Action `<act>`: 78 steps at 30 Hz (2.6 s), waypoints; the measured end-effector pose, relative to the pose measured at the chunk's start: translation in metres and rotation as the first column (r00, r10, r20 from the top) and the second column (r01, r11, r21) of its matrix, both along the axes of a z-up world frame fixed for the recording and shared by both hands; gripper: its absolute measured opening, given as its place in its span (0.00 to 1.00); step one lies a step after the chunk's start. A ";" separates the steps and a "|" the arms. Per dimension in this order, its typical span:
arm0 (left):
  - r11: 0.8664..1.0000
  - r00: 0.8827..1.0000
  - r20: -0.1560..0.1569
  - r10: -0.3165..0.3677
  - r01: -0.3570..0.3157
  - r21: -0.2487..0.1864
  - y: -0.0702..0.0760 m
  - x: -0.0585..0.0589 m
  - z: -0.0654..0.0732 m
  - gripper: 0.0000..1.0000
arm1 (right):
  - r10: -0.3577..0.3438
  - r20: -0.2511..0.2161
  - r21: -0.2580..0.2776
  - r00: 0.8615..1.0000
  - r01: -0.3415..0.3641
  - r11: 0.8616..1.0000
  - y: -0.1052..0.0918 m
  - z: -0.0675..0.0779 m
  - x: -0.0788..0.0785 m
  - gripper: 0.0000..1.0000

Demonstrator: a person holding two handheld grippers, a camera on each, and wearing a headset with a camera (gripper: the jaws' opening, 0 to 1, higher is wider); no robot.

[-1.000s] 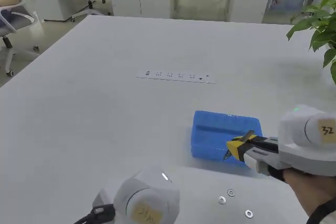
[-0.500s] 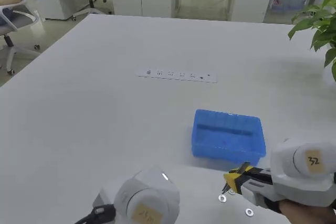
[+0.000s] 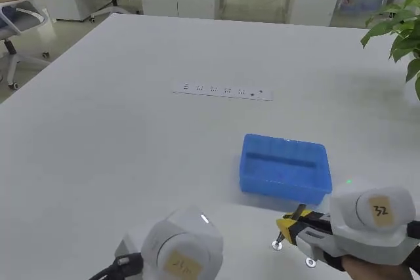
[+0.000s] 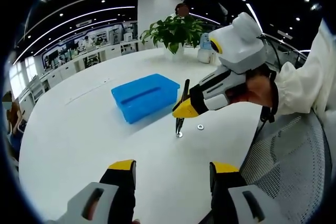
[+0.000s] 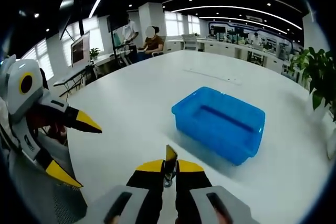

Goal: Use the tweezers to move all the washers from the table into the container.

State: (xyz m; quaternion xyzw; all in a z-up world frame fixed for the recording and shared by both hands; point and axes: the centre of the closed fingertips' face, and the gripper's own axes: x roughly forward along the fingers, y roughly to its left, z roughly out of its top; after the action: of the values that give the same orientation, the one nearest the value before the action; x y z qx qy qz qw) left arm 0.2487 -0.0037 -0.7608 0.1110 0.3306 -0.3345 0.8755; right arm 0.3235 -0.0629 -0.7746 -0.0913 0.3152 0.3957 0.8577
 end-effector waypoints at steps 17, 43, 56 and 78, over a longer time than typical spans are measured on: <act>0.998 0.999 0.006 0.031 -0.031 -0.055 0.002 -0.001 0.000 0.61 | -0.010 0.039 0.049 0.999 0.008 0.999 0.005 0.039 0.016 0.03; 0.996 0.999 -0.014 0.034 -0.036 -0.085 -0.006 -0.004 -0.008 0.90 | -0.050 0.106 0.021 0.993 0.048 0.999 0.006 0.053 0.107 0.04; 0.993 0.997 0.029 0.066 -0.063 -0.095 -0.003 0.000 0.000 0.93 | -0.022 0.036 -0.073 0.999 0.025 0.997 0.006 0.008 0.101 0.04; 0.995 0.996 0.046 0.076 -0.073 -0.070 0.000 0.004 -0.003 0.89 | -0.112 0.113 0.059 0.987 0.106 0.993 -0.006 0.064 0.096 0.04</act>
State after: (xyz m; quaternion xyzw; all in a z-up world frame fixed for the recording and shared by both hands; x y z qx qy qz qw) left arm 0.2529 -0.0037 -0.7634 0.0765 0.3016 -0.3099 0.8984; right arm 0.4193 -0.0688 -0.7103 -0.0740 0.2587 0.3507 0.8970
